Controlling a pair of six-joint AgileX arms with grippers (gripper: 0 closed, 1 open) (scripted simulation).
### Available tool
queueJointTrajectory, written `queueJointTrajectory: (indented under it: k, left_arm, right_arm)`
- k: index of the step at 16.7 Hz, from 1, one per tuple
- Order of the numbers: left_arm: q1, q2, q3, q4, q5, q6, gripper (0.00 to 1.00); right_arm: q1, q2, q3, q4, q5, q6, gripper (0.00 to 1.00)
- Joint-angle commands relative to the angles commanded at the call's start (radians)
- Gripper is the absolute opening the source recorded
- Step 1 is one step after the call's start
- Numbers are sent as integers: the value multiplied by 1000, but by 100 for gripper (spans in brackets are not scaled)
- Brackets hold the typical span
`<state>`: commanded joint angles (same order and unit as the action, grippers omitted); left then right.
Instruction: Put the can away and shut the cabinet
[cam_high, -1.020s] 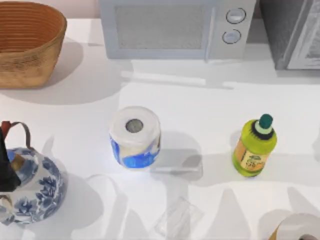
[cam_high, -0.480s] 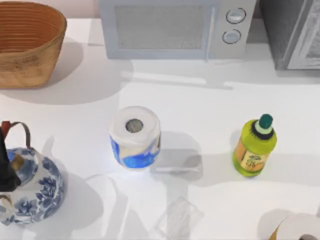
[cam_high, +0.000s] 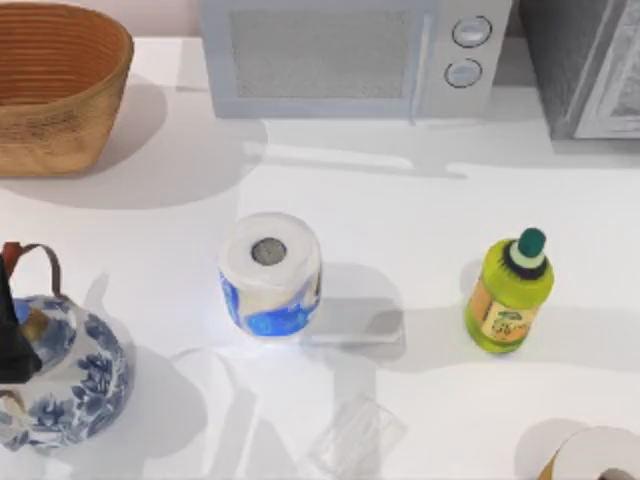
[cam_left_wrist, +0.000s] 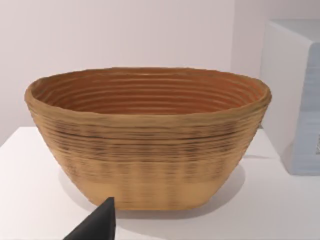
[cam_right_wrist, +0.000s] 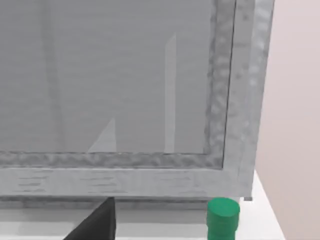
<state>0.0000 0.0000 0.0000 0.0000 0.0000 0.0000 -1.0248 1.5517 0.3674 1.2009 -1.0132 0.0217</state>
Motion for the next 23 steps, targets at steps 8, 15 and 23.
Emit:
queueJointTrajectory:
  k: [8,15,23]
  left_arm:
    - [0,0,0,0,0,0,100]
    - [0,0,0,0,0,0,100]
    - [0,0,0,0,0,0,100]
  right_arm:
    - [-3,-13,211,-217,-33,-5,100]
    - [-10,-66,758,-840,-69,0,100]
    - [-16,-180,1297,-1503,-34,3,100]
